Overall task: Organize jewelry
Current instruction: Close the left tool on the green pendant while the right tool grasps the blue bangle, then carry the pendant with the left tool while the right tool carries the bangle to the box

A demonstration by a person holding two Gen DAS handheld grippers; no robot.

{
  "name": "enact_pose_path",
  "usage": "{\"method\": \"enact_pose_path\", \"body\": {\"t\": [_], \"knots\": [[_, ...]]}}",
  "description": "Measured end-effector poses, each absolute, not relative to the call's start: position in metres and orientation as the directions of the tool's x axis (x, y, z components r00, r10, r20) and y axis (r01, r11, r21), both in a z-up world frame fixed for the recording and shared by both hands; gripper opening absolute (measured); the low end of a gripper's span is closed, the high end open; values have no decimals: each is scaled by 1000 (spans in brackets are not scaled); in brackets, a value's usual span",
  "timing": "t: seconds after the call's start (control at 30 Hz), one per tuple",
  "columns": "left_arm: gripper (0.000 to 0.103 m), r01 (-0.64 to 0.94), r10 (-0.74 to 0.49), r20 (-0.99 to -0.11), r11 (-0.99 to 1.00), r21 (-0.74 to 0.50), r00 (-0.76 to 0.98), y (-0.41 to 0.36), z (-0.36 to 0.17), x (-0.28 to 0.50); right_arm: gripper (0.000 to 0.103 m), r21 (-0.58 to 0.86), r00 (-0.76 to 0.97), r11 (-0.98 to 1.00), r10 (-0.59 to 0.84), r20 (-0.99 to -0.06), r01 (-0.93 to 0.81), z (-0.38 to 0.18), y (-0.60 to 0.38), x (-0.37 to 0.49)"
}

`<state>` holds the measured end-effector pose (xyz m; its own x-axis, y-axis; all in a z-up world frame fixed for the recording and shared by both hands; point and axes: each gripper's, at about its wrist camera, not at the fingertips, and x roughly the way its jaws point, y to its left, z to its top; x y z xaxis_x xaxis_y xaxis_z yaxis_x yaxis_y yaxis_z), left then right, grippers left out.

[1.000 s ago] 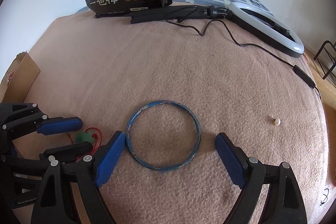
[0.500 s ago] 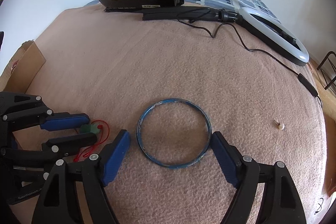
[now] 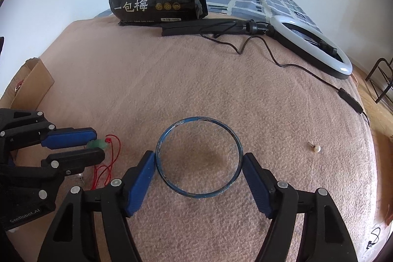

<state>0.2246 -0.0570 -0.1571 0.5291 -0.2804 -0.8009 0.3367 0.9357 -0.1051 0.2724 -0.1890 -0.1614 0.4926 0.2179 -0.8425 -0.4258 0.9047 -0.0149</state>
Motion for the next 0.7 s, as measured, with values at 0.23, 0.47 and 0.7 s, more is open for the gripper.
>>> {"method": "enact_pose_path", "body": {"t": [0.23,0.47,0.7], "knots": [[17,320,-296,-765,939,-124,572,-45,-125,213,74,-16,527,912,223,-820,-410,-136,-191,261],[17,303,-298,-727,944,-130,618,-28,-90,194,74,-35,565,904,235,-791,-425,-103,-181,242],[17,271,-283,-695,954,-131,661,-7,-59,171,74,-38,589,896,259,-765,-443,-71,-168,220]]}}
